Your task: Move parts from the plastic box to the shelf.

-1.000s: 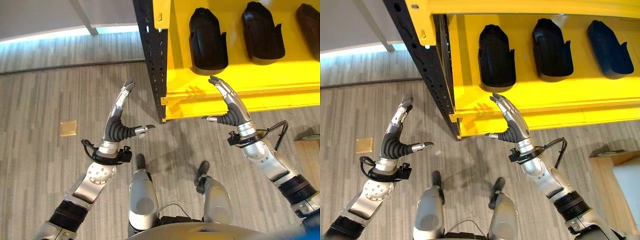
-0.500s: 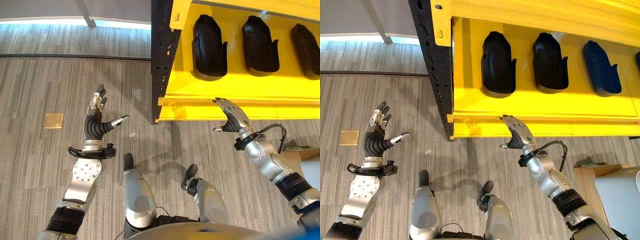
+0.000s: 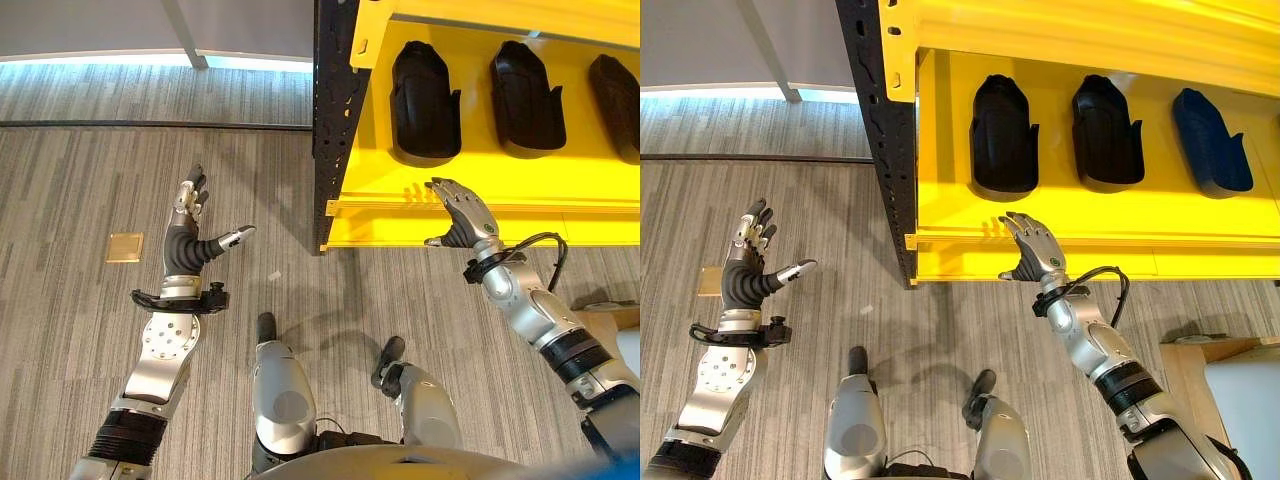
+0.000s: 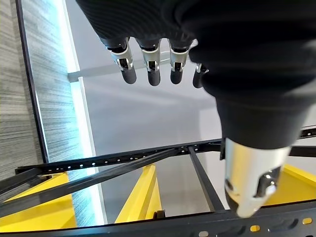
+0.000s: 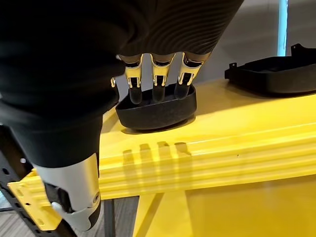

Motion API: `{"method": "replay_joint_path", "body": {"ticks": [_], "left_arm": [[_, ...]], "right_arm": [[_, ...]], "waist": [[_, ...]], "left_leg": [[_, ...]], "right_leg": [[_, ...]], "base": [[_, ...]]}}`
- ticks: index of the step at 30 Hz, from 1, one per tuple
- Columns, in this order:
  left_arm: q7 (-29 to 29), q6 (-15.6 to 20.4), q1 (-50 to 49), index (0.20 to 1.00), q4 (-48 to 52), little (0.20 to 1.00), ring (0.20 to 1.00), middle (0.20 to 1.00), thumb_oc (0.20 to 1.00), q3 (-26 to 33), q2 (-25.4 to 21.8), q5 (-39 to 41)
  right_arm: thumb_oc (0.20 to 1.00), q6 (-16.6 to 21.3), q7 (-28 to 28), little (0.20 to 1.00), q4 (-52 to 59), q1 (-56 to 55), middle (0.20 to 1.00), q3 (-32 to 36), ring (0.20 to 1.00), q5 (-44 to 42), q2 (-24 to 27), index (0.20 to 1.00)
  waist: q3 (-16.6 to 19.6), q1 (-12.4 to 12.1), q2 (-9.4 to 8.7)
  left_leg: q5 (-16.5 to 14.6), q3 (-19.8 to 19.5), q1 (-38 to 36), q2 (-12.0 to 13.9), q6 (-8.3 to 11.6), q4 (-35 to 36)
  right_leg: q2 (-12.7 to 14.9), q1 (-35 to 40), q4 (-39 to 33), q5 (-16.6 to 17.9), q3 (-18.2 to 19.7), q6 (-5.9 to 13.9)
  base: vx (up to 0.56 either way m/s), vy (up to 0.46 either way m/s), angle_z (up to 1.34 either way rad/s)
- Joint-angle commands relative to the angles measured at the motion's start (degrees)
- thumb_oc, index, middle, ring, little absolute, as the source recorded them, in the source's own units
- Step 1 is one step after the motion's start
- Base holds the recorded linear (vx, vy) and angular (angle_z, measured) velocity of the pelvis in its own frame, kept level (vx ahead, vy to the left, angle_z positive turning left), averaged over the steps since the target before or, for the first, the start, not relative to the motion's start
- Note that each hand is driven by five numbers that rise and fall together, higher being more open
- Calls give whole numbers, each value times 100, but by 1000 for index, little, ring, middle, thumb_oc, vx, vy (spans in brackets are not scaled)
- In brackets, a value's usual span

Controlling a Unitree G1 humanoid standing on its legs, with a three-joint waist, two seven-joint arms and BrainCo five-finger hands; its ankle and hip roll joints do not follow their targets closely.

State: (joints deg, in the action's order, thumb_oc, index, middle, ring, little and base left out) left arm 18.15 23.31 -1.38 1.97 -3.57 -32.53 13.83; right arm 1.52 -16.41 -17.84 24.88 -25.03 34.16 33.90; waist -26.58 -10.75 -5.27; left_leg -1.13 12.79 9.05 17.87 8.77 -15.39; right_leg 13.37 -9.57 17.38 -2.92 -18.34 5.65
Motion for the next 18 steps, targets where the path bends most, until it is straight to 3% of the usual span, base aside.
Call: {"method": "replay_joint_path", "body": {"ticks": [1,6,18], "left_arm": [[90,181,-11,1000,462,1000,1000,1000,1000,-159,-128,-216],[12,142,26,1000,411,1000,1000,1000,1000,-201,-85,-187],[-58,165,186,1000,234,1000,1000,1000,1000,-370,-82,-96]], "right_arm": [[1000,-39,18,1000,60,351,1000,59,1000,99,-120,1000],[1000,-307,186,1000,-265,576,1000,-140,1000,132,-214,1000],[1000,-429,2,1000,-1042,966,1000,-311,1000,50,-399,1000]], "waist": [[107,-127,25],[107,-185,90],[47,-262,198]], "left_leg": [[-220,181,107,33,-216,-512],[-205,151,133,48,-207,-548],[-221,64,243,32,-210,-690]], "right_leg": [[196,143,254,-41,-152,200],[257,98,371,-67,-197,175],[361,-36,620,-108,-220,151]], "base": [[22,13,6],[28,8,2],[19,8,1]]}}
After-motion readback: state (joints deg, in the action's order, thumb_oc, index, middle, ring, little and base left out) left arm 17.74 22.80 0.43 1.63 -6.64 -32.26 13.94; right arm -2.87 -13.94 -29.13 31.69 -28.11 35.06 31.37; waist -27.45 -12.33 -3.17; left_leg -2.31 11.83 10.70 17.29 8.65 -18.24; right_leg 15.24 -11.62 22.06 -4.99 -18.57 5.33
